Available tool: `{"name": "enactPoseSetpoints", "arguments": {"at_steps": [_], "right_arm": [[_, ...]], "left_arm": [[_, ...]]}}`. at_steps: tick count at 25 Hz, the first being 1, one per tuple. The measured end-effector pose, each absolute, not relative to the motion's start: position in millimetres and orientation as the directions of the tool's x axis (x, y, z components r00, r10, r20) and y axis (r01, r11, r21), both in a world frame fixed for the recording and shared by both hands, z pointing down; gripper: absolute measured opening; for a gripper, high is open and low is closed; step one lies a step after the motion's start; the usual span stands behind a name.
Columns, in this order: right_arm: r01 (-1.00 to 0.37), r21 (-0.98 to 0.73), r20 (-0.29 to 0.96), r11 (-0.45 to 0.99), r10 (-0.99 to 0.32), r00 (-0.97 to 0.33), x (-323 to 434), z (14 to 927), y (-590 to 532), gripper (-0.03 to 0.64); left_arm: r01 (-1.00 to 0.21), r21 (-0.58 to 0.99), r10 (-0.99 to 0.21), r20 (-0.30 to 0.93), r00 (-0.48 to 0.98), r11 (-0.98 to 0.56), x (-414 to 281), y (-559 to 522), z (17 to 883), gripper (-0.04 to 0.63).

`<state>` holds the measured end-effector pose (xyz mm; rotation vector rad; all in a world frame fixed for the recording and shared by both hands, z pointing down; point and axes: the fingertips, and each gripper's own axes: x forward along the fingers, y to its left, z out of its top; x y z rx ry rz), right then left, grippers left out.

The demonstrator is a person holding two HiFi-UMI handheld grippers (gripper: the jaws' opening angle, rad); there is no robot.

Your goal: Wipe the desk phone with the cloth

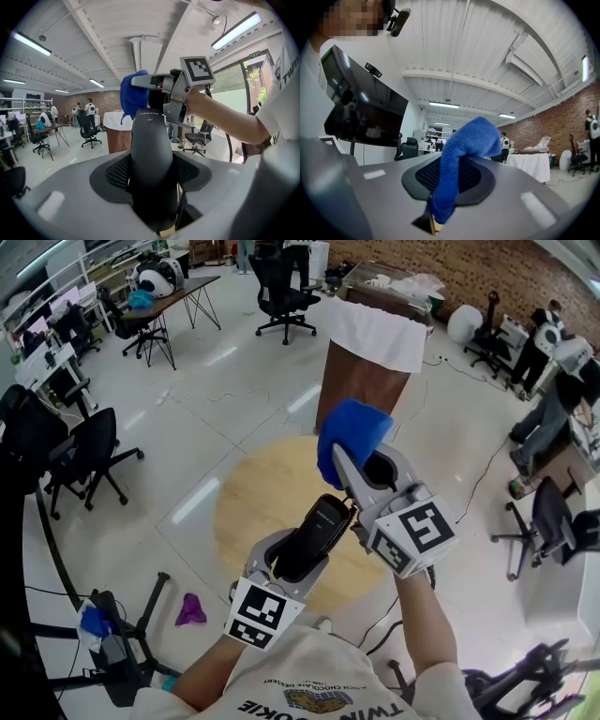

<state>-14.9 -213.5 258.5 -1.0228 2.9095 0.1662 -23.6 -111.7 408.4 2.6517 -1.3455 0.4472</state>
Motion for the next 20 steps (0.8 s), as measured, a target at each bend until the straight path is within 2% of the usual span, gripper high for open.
{"name": "enactPoseSetpoints", "arguments": {"at_steps": [20], "right_arm": [[-0.556,0.087,0.047,0.826,-0.561,-0.826,-52.8,273.0,-197.4,0.060]], "left_arm": [[-0.790,-0.158,-0.775,0.380,0.505,-0.592,-18.8,-112.7,422.5,0.256]]}}
